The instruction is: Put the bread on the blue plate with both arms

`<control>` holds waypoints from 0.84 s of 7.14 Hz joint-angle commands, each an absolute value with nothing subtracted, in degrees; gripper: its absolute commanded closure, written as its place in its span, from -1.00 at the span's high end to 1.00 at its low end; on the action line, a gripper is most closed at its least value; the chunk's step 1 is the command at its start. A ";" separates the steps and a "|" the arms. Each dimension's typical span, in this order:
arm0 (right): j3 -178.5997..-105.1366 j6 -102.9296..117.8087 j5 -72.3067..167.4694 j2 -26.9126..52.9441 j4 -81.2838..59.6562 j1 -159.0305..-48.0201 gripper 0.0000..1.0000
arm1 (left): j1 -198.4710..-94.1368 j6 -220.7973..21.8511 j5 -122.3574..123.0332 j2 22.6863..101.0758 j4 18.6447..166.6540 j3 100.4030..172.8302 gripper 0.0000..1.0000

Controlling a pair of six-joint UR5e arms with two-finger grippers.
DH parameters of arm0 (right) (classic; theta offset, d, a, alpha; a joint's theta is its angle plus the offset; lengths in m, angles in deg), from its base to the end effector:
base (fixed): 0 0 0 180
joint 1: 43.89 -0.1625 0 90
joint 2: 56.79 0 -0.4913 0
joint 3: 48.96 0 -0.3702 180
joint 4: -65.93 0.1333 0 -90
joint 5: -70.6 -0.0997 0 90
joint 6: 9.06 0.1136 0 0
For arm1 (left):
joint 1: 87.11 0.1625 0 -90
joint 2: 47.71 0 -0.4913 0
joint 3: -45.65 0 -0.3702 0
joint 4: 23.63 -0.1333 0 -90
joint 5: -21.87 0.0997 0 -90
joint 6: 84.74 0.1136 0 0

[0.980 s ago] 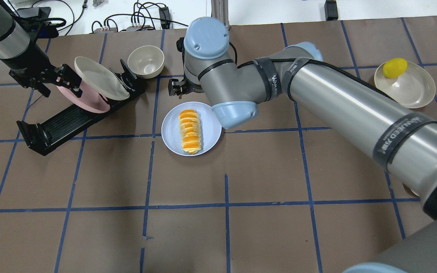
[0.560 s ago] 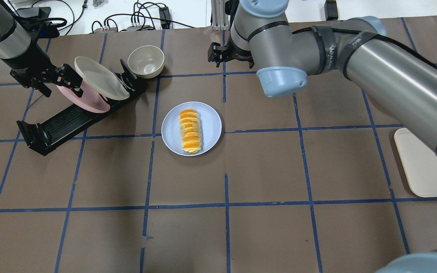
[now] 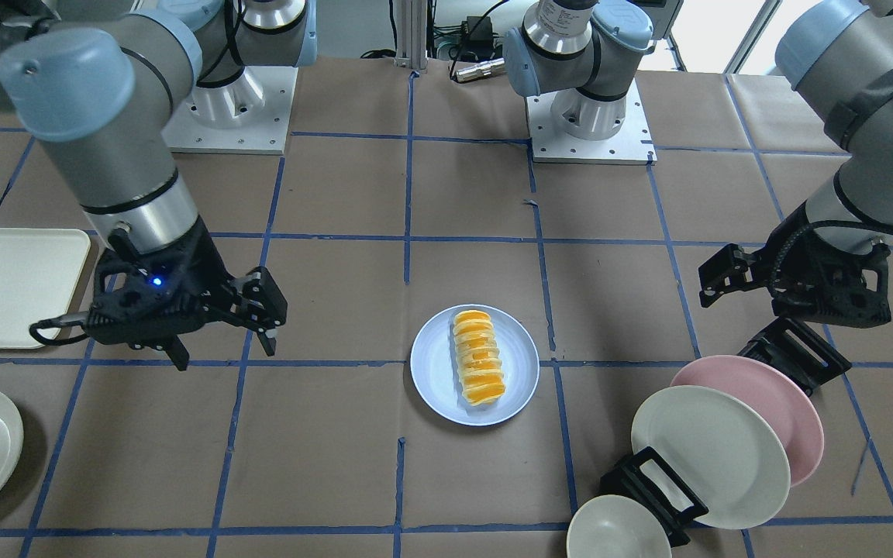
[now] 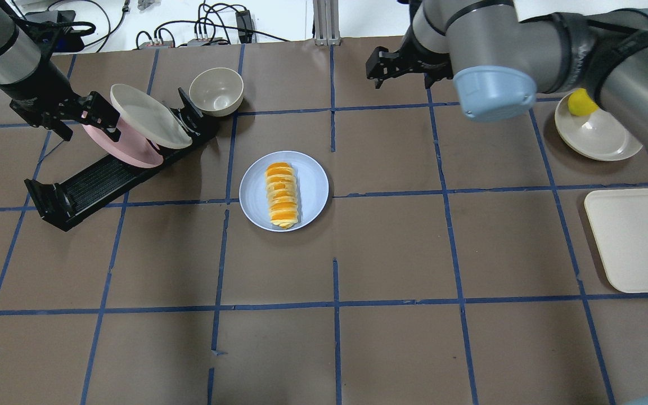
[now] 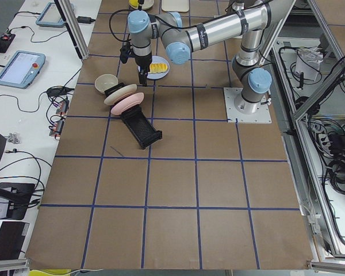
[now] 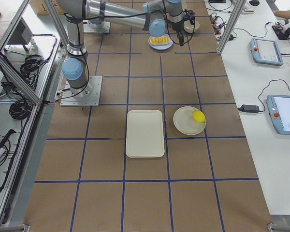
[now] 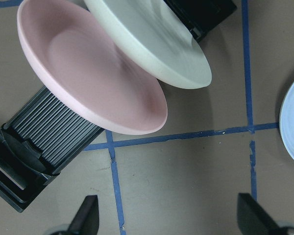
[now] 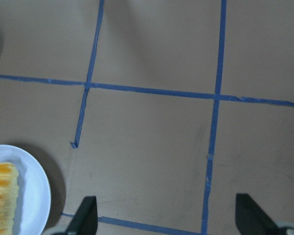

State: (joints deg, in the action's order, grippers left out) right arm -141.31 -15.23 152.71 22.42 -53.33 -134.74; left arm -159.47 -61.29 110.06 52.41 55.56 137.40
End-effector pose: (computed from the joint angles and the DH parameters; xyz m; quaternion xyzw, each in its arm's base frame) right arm 0.1575 -0.5772 0.4805 -0.0701 0.9853 -0.1429 0.0616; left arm 0.0351 -0.5620 0.4546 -0.0505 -0.9986 -0.0031 0.0180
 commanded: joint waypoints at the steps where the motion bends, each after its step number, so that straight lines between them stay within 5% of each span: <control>1: -144.05 -18.29 152.78 33.60 -33.31 -131.97 0.99 | -159.53 -61.19 110.03 52.13 55.56 137.32 1.00; 3: -145.54 -18.12 152.61 38.98 -24.01 -132.13 0.99 | -159.53 -61.28 110.03 52.39 55.47 137.40 1.00; 6: -157.04 -17.85 152.69 49.00 -27.30 -132.31 0.99 | -159.88 -61.71 110.03 51.96 55.56 137.49 1.00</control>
